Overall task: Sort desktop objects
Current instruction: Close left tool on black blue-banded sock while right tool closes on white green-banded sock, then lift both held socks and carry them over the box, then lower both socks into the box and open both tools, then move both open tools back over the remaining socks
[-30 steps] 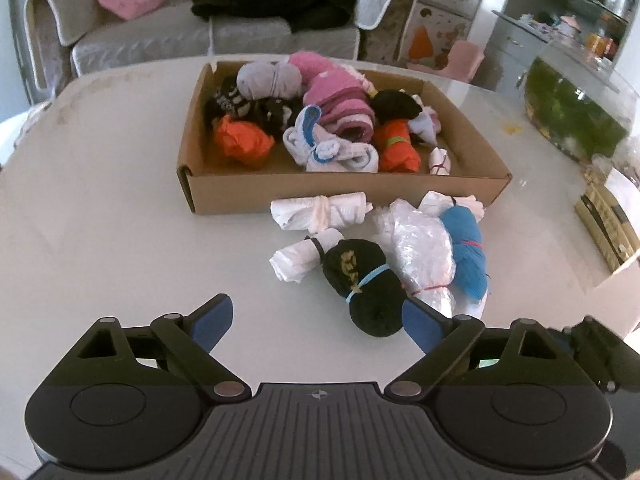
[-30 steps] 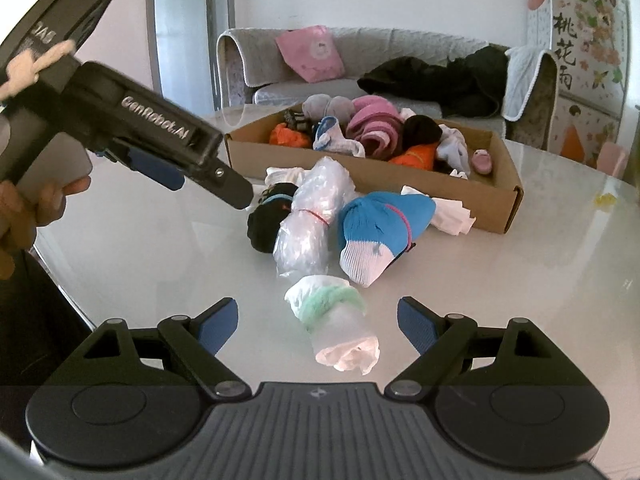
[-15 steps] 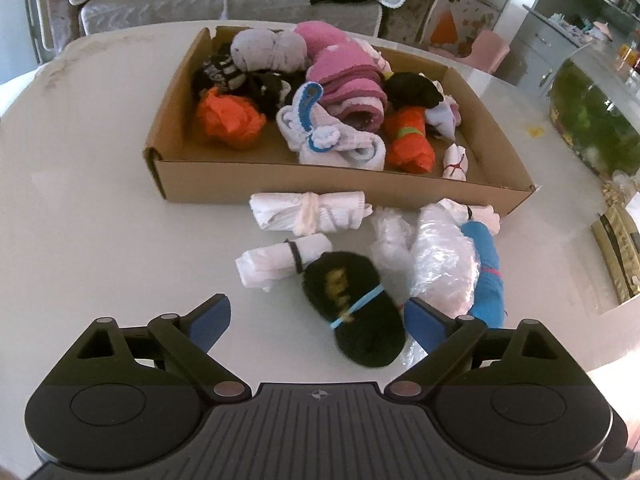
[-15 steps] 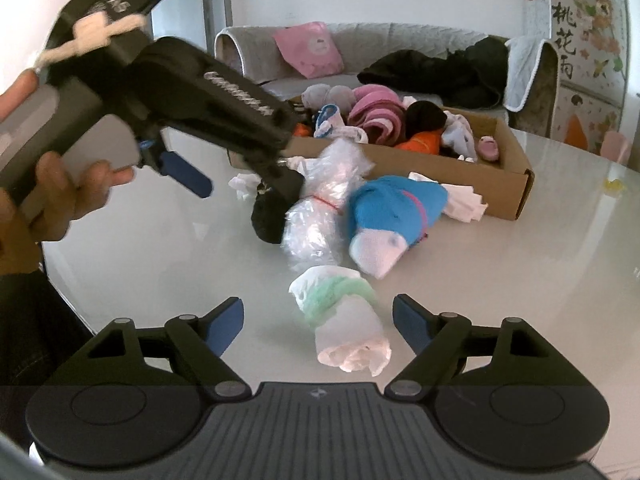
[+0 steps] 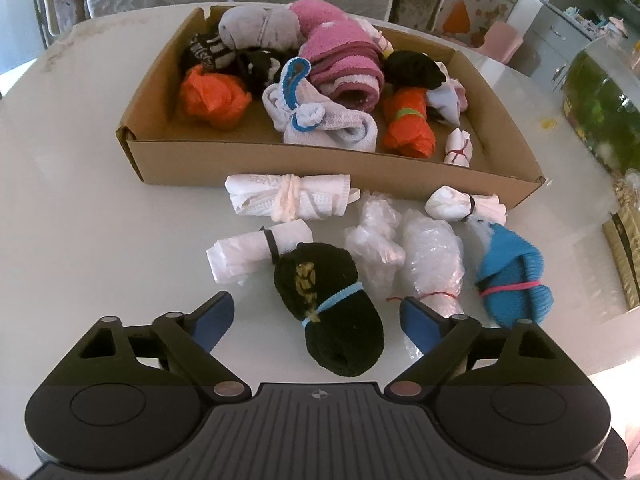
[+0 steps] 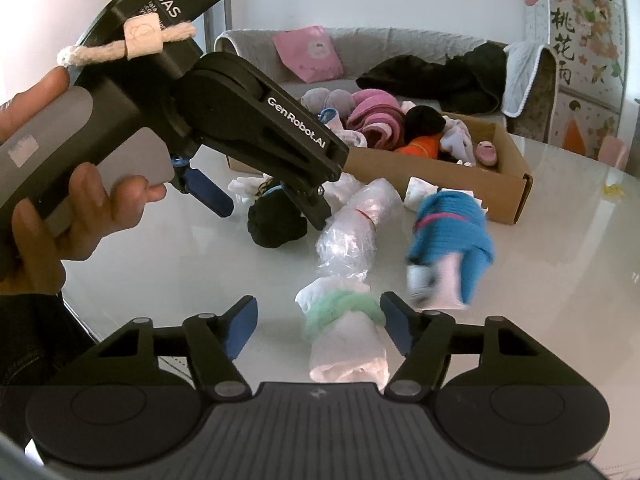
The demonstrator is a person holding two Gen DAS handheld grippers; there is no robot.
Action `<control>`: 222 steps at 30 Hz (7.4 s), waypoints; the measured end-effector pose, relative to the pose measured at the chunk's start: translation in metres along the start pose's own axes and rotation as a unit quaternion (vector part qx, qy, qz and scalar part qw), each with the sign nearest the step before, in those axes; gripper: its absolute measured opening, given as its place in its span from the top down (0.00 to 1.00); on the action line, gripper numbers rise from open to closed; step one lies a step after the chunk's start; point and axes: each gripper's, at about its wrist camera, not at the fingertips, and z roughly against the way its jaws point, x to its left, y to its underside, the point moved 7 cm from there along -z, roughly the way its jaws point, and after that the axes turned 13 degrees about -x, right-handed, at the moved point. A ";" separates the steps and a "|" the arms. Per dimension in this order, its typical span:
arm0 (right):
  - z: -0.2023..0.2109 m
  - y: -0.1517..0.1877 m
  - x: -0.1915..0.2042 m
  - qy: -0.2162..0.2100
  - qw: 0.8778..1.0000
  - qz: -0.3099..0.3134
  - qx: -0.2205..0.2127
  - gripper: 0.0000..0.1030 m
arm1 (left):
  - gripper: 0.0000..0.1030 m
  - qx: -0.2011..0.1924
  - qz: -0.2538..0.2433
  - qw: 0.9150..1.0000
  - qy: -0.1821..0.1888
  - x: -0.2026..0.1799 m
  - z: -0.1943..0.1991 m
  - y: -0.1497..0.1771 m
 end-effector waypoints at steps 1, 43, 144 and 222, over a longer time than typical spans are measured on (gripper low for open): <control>0.000 0.000 0.000 -0.001 1.000 0.001 0.000 0.47 | 0.18 0.000 -0.002 1.000 -0.002 -0.001 0.001 0.000; 0.023 -0.040 -0.058 -0.017 0.984 -0.166 -0.062 0.66 | 0.52 -0.064 -0.032 0.997 0.031 0.030 0.096 -0.016; -0.122 -0.143 -0.096 -0.073 0.986 -0.142 0.040 0.57 | 0.30 -0.092 -0.107 0.989 0.039 0.034 0.000 -0.130; -0.036 -0.010 -0.100 0.096 0.992 -0.073 0.032 0.08 | 0.00 -0.073 -0.019 0.990 0.122 0.080 0.048 -0.003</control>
